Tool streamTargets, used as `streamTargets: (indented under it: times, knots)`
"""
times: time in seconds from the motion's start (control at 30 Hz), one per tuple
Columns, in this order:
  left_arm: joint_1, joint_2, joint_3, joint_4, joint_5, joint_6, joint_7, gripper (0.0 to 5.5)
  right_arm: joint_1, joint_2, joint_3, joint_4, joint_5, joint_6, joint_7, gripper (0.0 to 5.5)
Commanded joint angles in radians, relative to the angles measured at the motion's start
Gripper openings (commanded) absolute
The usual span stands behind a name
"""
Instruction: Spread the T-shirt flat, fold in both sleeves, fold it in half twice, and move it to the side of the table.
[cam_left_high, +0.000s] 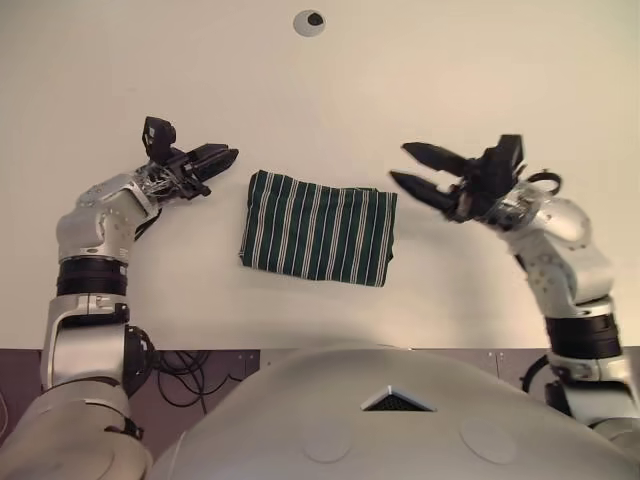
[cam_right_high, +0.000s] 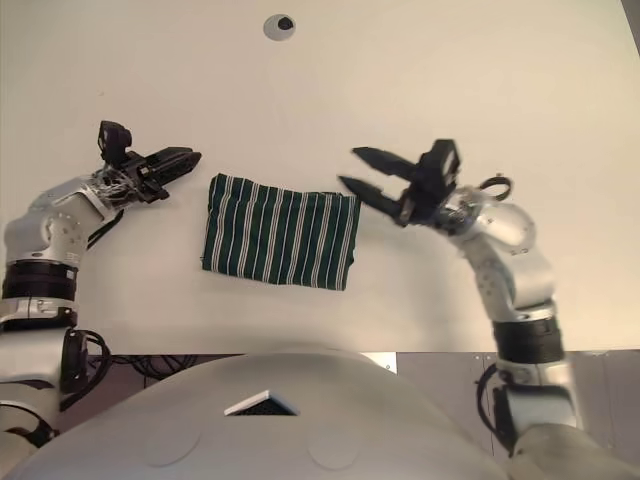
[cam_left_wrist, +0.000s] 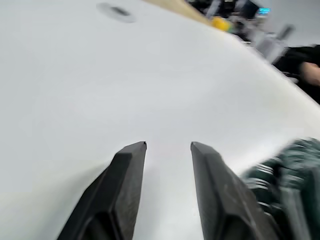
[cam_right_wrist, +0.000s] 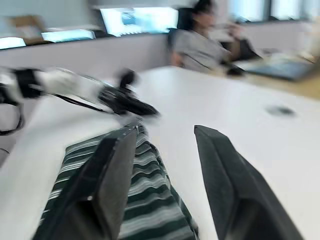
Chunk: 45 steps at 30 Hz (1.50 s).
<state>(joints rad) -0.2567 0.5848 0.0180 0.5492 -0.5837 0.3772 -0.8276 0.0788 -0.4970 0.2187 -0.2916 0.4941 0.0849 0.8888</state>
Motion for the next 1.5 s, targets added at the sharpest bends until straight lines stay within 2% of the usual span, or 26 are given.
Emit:
streamTargets:
  times: [0.03, 0.1, 0.2, 0.23, 0.3, 0.4, 0.47, 0.5, 0.6, 0.7, 0.77, 0.83, 0.9, 1.13, 1.5]
  knots:
    - [-0.101, -0.119, 0.095, 0.157, 0.113, -0.282, 0.239, 1.57, -0.021, 0.067, 0.311, 0.114, -0.525, -0.102, -0.177, 2.13]
    - [-0.105, -0.216, 0.148, 0.080, 0.128, -0.492, 0.332, 1.57, -0.049, 0.114, 0.381, 0.224, -0.714, -0.060, -0.324, 2.13]
    - [-0.026, -0.403, 0.140, -0.160, 0.094, -0.704, 0.325, 1.57, -0.072, 0.232, 0.307, 0.399, -0.715, -0.002, -0.517, 2.13]
    - [-0.021, -0.447, 0.133, -0.168, 0.101, -0.762, 0.327, 1.57, -0.068, 0.268, 0.232, 0.426, -0.652, 0.046, -0.557, 2.13]
    - [-0.022, -0.537, 0.131, -0.123, 0.109, -0.884, 0.307, 1.57, -0.069, 0.336, -0.016, 0.459, -0.462, 0.156, -0.652, 2.13]
    - [0.006, -0.598, 0.125, -0.047, 0.158, -1.025, 0.290, 1.57, -0.118, 0.364, -0.375, 0.552, -0.265, 0.131, -0.852, 2.13]
    - [0.030, -0.631, 0.127, -0.095, 0.091, -1.008, 0.251, 1.57, -0.130, 0.372, -0.503, 0.579, -0.217, 0.043, -0.954, 2.13]
    - [0.041, -0.650, 0.121, -0.113, 0.082, -1.008, 0.251, 1.57, -0.136, 0.381, -0.521, 0.588, -0.245, -0.043, -1.006, 2.13]
    - [0.059, -0.685, 0.100, -0.122, 0.114, -1.032, 0.253, 1.57, -0.161, 0.398, -0.469, 0.616, -0.374, -0.261, -1.062, 2.13]
    - [0.074, -0.701, 0.084, -0.107, 0.102, -1.008, 0.234, 1.57, -0.188, 0.419, -0.390, 0.672, -0.448, -0.429, -1.022, 2.13]
    - [0.091, -0.706, 0.078, -0.104, 0.110, -1.015, 0.240, 1.57, -0.178, 0.420, -0.335, 0.664, -0.559, -0.647, -1.052, 2.13]
    - [0.094, -0.707, 0.095, -0.090, 0.144, -1.089, 0.272, 1.57, -0.127, 0.421, -0.252, 0.642, -0.706, -0.872, -1.077, 2.13]
    - [0.080, -0.682, 0.105, -0.023, 0.217, -1.205, 0.289, 1.57, -0.094, 0.432, -0.198, 0.686, -0.807, -0.979, -1.114, 2.13]
    - [0.005, -0.600, 0.058, 0.272, 0.488, -1.472, 0.334, 1.57, -0.108, 0.438, -0.141, 0.845, -0.998, -1.110, -1.272, 2.13]
    - [-0.020, -0.569, 0.045, 0.369, 0.566, -1.552, 0.454, 1.57, -0.164, 0.416, -0.087, 0.922, -1.081, -1.123, -1.393, 2.13]
